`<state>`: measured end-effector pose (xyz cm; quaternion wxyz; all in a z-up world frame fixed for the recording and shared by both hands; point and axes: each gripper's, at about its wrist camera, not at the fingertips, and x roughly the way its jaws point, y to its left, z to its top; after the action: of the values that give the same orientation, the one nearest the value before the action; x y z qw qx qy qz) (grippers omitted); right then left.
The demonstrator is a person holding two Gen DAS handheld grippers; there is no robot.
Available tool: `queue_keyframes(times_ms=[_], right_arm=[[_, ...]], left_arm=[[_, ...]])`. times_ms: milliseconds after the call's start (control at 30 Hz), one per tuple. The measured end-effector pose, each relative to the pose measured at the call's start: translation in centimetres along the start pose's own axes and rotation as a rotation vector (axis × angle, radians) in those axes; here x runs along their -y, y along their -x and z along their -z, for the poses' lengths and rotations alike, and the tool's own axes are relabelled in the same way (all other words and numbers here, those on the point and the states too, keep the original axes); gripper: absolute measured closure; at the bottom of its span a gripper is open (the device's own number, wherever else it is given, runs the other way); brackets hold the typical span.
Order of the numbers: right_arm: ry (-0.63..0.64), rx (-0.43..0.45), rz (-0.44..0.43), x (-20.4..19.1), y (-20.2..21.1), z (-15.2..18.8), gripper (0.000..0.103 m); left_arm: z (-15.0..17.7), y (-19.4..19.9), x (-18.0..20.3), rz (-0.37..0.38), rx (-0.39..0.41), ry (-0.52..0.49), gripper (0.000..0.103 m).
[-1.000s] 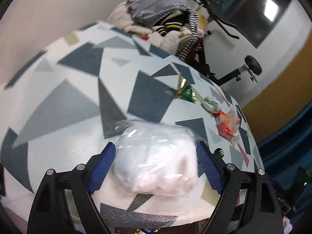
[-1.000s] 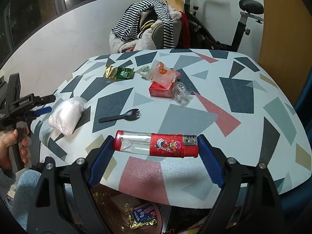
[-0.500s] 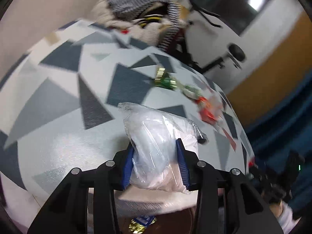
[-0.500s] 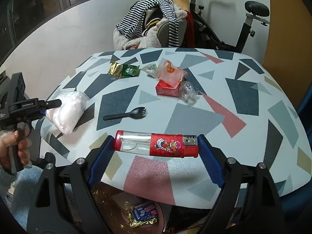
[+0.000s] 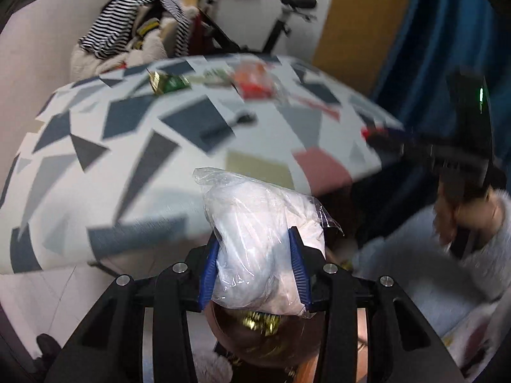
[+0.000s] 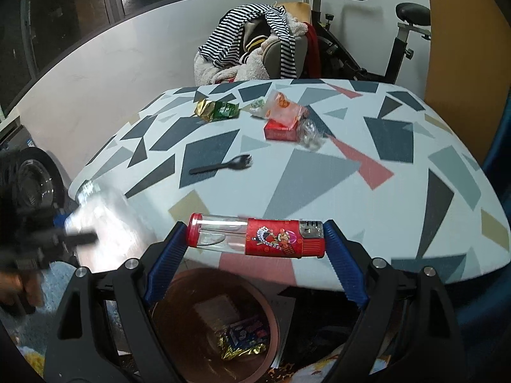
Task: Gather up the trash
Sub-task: 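Carry the lighter and white bag down into the brown bin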
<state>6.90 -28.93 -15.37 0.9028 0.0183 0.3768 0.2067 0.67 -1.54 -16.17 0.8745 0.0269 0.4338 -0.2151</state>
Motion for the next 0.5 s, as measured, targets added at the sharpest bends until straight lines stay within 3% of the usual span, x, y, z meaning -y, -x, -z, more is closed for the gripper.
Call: queue_keyframes(times_ms=[100,300,367,433,500], right_arm=[[-0.012,-0.006,-0.008,0.0,0.4,1.1,0.019],[-0.018,-0.034,-0.011,0.1,0.3,2.7,0.019],[-0.023,-0.044,-0.009,0.1,0.0,3.0,0.019],[-0.031,-0.05,-0.009,0.2,-0.3,3.4,0.019],[-0.035,-0.055,-0.007,0.2,-0.7,3.8,0.019]], left_arm=[[1.9,-1.8,1.4,-0.03,-0.043,-0.04,0.062],[3.5,-4.9,2.6,-0.014,-0.112,-0.054,0.057],[3.7,-5.5,2.5,-0.008,-0.122,-0.031,0.042],[3.8,-5.4,2.2,0.016,-0.095,0.001,0.033],[3.7,-4.8,1.9,-0.005,-0.058,0.017,0.025]])
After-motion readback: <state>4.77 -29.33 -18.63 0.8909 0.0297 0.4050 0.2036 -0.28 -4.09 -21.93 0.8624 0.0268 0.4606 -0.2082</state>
